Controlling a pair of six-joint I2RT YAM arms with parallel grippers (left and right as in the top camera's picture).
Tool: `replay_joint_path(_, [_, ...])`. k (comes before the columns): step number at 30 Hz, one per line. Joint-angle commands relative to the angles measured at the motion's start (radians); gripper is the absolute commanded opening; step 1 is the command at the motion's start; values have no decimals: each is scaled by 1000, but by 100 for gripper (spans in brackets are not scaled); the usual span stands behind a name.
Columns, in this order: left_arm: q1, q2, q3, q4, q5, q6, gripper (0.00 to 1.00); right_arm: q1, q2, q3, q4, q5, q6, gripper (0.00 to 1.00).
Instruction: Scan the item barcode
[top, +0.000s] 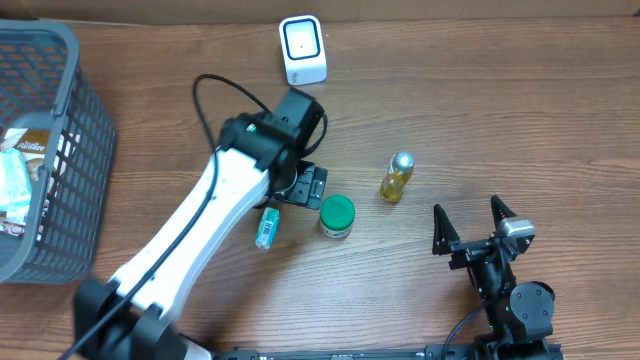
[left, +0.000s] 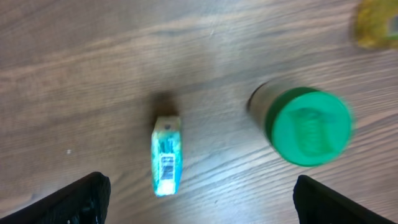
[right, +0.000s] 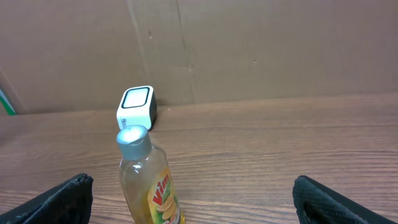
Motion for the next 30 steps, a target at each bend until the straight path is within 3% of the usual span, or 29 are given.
replay_joint_path(1, [1, -111, -105, 47, 12, 4, 96, 2, -10, -10, 2, -5, 1, 100])
replay_joint_path(9, [70, -244, -344, 170, -5, -16, 100, 2, -10, -10, 2, -5, 1, 100])
replay_joint_path(15, [91, -203, -422, 236, 2, -16, 100, 2, -10, -10, 2, -5, 1, 100])
replay_joint_path(21, [90, -135, -471, 351, 44, -19, 91, 2, -10, -10, 2, -5, 1, 100])
replay_joint_path(30, [82, 50, -477, 386, 51, -19, 90, 2, -10, -10, 2, -5, 1, 100])
